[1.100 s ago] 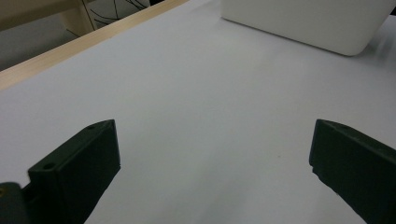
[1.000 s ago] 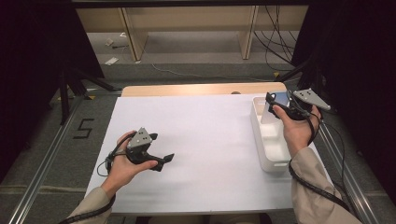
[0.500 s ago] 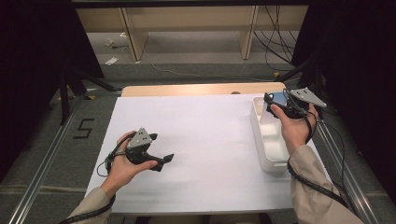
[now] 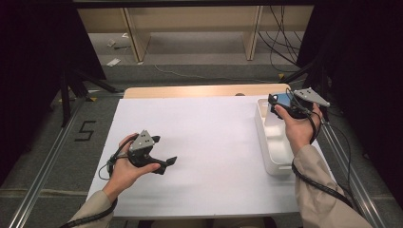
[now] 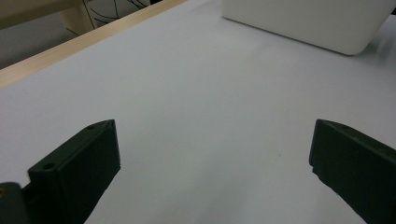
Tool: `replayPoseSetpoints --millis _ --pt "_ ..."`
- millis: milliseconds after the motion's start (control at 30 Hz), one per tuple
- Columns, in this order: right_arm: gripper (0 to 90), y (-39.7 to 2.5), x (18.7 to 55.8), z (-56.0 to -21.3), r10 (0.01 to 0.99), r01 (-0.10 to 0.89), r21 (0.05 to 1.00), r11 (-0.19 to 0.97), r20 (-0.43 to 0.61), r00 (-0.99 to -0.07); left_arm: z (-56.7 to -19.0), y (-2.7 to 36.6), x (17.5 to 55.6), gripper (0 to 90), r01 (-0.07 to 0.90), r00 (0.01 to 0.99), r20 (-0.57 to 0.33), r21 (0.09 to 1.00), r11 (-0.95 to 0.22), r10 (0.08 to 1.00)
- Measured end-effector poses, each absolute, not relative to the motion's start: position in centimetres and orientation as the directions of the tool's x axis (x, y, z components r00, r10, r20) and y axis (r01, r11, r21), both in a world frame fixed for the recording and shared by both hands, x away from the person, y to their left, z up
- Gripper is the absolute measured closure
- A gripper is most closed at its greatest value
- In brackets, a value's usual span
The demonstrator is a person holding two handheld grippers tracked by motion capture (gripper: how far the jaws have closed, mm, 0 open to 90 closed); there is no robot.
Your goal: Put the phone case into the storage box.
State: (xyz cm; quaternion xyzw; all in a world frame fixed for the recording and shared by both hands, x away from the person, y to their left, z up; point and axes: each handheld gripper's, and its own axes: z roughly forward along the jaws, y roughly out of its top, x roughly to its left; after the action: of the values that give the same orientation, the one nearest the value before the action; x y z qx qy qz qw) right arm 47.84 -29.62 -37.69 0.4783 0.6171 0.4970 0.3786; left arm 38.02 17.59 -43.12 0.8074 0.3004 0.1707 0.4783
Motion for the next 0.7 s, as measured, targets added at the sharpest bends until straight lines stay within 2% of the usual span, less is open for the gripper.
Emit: replayPoseSetpoints --millis 700 --pt "19.0 -29.70 48.86 -38.09 0.968 0.246 0.968 0.054 0.010 -0.250 -43.12 17.51 37.99 1.2 0.322 0.761 -0.014 0.876 -0.359 0.648"
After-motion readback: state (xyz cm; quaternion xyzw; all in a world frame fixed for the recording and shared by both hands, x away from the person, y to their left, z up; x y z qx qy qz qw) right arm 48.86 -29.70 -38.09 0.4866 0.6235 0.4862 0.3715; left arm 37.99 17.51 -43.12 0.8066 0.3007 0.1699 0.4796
